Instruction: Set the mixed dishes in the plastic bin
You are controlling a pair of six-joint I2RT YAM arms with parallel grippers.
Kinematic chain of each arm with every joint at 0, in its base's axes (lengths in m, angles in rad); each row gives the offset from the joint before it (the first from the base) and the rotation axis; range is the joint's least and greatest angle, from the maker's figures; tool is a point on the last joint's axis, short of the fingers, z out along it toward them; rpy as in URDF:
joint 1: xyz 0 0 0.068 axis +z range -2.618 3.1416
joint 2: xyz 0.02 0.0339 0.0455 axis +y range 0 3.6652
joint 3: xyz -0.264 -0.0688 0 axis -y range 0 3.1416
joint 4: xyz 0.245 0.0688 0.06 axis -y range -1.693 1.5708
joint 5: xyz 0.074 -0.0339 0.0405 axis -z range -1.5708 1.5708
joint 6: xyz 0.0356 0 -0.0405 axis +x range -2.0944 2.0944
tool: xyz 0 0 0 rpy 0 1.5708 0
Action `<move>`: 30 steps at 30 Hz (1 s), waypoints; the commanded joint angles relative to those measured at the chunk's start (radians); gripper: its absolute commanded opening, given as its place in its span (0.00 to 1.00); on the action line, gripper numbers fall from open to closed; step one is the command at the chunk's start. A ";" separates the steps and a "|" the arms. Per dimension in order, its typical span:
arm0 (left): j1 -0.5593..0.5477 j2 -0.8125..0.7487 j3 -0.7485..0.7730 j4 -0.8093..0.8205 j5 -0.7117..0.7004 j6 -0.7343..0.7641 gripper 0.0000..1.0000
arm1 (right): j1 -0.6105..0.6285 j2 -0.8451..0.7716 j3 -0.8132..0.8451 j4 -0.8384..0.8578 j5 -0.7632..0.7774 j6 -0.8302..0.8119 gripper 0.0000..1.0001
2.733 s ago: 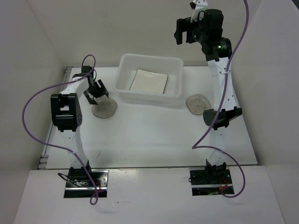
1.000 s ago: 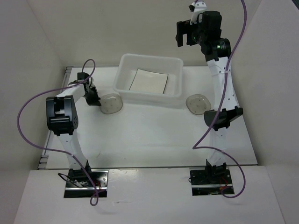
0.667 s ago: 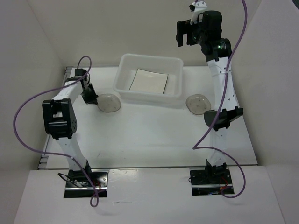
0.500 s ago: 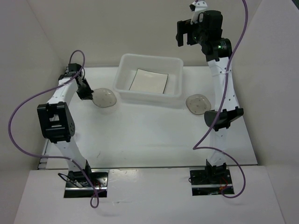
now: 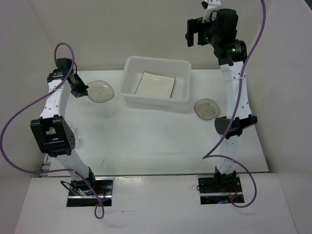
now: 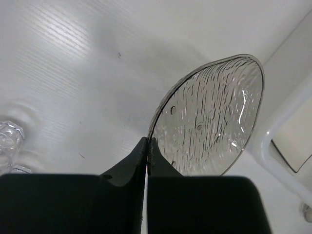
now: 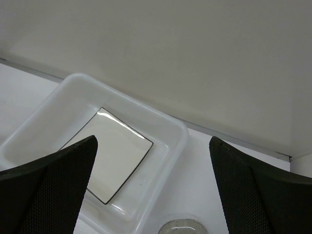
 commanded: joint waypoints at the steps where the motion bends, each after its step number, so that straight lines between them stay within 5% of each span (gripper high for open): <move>1: 0.014 -0.051 0.059 -0.014 0.005 -0.056 0.00 | 0.009 -0.066 0.002 0.008 -0.010 0.001 1.00; 5: 0.023 -0.060 0.112 -0.014 -0.006 -0.082 0.00 | 0.009 -0.084 -0.018 -0.001 -0.019 0.001 1.00; 14: -0.012 0.052 0.274 0.103 0.224 -0.155 0.00 | 0.009 -0.125 -0.063 -0.001 -0.019 0.001 1.00; 21: -0.128 0.216 0.398 0.184 0.355 -0.165 0.00 | 0.009 -0.154 -0.083 -0.001 -0.010 0.001 1.00; 30: -0.311 0.461 0.676 0.179 0.341 -0.154 0.00 | 0.009 -0.176 -0.115 -0.001 -0.001 -0.008 1.00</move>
